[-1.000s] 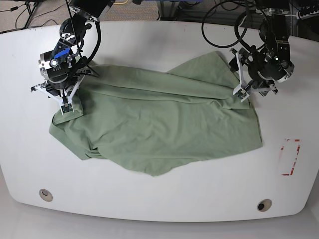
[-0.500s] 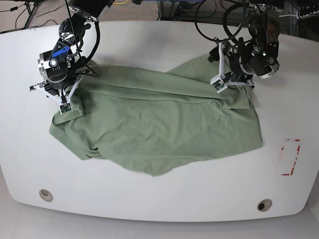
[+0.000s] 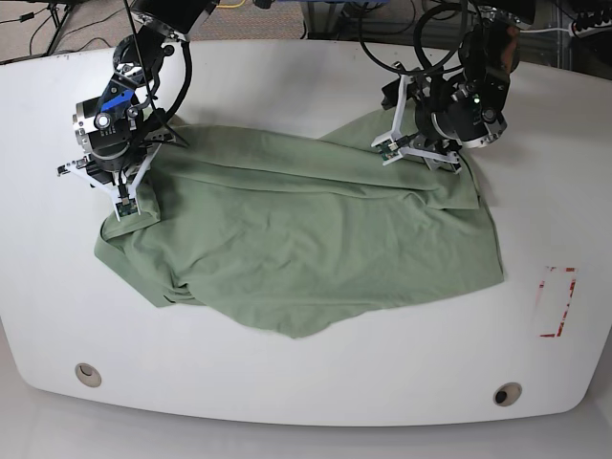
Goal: Layout the t-shirt on the table in an organized manner, then fold the t-shirt properly
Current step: 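Move the left gripper to the shirt's edge and pinch it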
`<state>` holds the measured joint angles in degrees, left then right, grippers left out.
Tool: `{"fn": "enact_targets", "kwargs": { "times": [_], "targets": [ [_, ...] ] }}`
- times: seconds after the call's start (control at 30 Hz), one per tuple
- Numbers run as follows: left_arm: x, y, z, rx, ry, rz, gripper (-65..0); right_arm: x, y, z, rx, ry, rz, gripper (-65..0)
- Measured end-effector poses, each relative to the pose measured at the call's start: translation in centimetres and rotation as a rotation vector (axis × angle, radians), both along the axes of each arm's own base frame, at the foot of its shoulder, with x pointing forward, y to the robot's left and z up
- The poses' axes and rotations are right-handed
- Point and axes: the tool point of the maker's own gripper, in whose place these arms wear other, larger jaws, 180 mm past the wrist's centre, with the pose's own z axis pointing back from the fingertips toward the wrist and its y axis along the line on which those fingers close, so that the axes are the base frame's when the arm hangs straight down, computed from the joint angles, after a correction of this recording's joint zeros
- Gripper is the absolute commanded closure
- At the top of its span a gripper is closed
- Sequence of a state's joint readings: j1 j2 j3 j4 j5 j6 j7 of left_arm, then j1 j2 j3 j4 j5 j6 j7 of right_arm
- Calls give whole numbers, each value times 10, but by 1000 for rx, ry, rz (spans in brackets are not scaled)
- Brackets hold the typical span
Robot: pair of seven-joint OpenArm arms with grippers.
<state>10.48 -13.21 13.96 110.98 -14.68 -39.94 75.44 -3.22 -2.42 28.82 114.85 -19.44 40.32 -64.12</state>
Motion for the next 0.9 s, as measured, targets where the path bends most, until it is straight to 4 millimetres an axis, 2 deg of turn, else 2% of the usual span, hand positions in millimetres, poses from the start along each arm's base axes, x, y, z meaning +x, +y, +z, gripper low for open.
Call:
{"fn": "enact_targets", "kwargs": {
  "times": [0.13, 0.33, 0.57, 0.9],
  "targets": [
    [-5, -8, -2, 9, 1, -38, -407, 0, 0, 0, -1, 1, -1, -155],
    [-8, -9, -6, 56, -6, -72, -407, 0, 0, 0, 0, 0, -1, -155],
    [-1, 7, -8, 145, -38, -62, -408, 0, -1, 0, -2, 1, -1, -155],
    [6, 15, -10, 151, -51, -69, -408, 0, 0, 0, 1, 0, 0, -154]
  ]
}}
